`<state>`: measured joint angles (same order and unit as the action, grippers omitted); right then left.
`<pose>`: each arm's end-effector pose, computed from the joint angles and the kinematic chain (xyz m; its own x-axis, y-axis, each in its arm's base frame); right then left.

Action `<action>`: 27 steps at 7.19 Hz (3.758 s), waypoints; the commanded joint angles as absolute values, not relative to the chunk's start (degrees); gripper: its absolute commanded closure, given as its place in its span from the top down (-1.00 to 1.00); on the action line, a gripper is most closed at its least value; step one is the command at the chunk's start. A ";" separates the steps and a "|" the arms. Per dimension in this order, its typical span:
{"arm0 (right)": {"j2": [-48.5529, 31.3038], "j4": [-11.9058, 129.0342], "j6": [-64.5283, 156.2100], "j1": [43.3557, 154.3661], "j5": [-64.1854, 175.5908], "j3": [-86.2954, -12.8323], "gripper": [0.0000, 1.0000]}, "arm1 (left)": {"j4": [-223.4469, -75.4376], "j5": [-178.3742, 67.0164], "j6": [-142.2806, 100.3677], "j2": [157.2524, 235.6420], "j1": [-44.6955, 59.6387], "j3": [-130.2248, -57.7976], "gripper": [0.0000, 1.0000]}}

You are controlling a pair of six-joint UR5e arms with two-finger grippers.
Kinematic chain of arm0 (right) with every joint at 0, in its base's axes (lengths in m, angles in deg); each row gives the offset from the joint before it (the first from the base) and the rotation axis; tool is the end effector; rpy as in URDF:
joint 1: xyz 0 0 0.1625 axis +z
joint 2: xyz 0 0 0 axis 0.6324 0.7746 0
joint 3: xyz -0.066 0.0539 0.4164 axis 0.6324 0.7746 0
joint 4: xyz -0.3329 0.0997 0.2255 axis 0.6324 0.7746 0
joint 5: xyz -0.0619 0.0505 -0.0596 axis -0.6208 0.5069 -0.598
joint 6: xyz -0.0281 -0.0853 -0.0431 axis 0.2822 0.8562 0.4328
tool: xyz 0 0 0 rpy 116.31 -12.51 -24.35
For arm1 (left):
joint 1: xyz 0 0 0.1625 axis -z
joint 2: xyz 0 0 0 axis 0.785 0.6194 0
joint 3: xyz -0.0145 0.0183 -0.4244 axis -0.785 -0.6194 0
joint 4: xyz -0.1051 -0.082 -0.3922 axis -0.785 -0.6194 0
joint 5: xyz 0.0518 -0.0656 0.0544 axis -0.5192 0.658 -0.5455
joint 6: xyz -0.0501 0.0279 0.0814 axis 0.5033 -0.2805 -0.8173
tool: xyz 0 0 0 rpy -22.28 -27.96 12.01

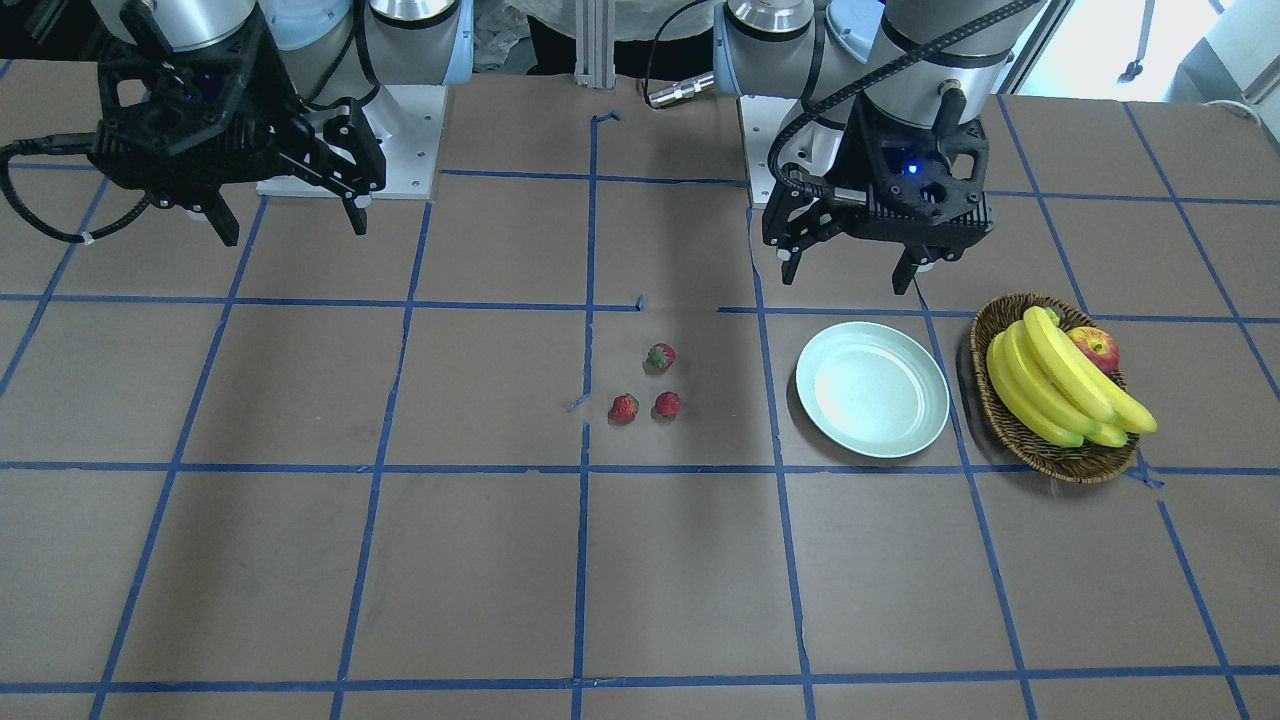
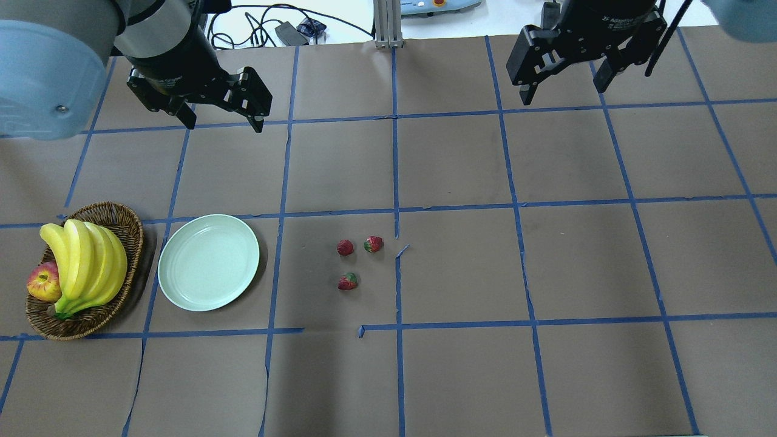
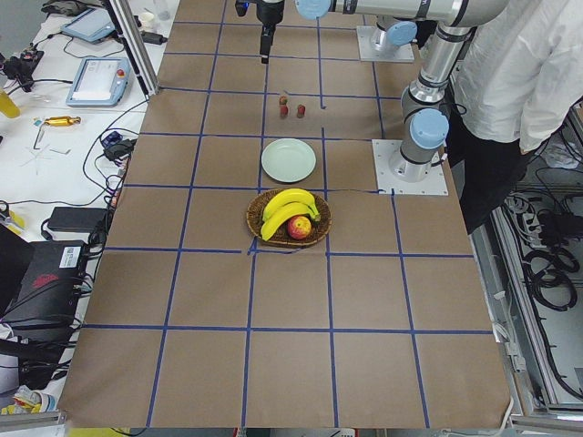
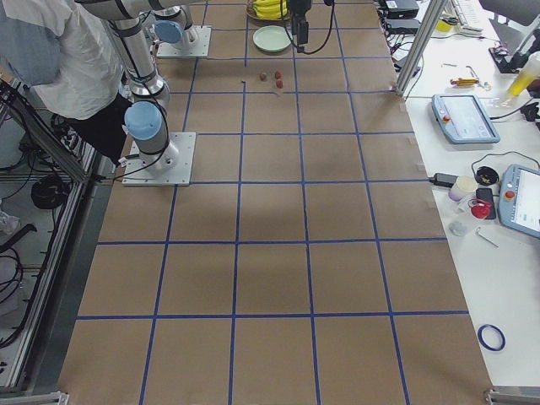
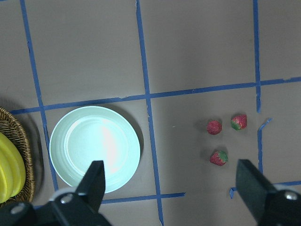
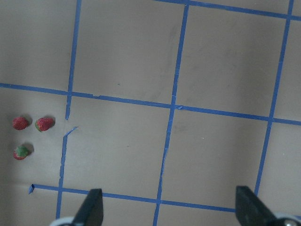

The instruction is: Collect all strawberries into plate

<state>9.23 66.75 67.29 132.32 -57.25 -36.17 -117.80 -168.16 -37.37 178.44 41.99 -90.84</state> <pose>0.1608 -0.5025 0.5487 -0.9902 -0.1397 0.0035 -0.1397 0.9887 -0.0536 -0.1647 -0.5039 0.5030 -0.9956 0.0922 -0.0195 0.0937 0.9902 -0.1035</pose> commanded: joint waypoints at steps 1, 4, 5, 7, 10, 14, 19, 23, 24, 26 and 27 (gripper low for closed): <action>9.46 66.63 67.26 132.39 -57.23 -36.46 1.00 | -117.63 -167.05 -36.22 180.00 42.66 -90.93 1.00; 9.11 66.81 67.18 131.78 -57.32 -37.25 1.00 | -107.51 -167.30 -25.71 182.64 49.31 -103.61 1.00; 9.11 66.63 67.18 131.78 -57.32 -37.25 1.00 | -96.38 -167.13 -21.93 184.31 51.96 -110.46 0.98; 9.11 66.63 67.18 131.78 -57.32 -37.69 1.00 | -89.59 -167.04 -20.13 189.31 52.86 -114.05 0.90; 8.76 66.81 67.18 131.78 -57.32 -38.22 1.00 | -84.17 -166.95 -18.55 195.82 53.13 -114.31 0.82; 8.23 66.90 67.18 131.78 -57.23 -38.48 1.00 | -83.00 -165.20 -19.33 199.53 53.22 -115.27 0.58; 8.05 66.90 67.18 131.78 -57.23 -38.48 1.00 | -83.52 -166.94 -23.08 197.87 52.96 -114.84 -1.00; 7.96 66.90 67.18 131.78 -57.23 -38.48 1.00 | -99.22 -175.62 -45.65 189.70 39.37 -115.01 -1.00; 7.96 66.90 67.18 131.78 -57.23 -38.48 1.00 | -100.82 -177.65 -50.32 189.34 35.50 -115.54 -1.00; 7.96 66.90 66.91 131.87 -57.23 -38.48 1.00 | -100.40 -177.50 -51.77 189.51 32.39 -119.91 -0.36; 7.96 66.98 66.83 131.78 -57.23 -38.48 1.00 | -100.40 -177.23 -51.25 189.51 32.47 -120.46 0.89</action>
<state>7.96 66.91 66.96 131.81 -57.23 -38.48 -100.41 -177.36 -51.27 189.53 33.03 -119.11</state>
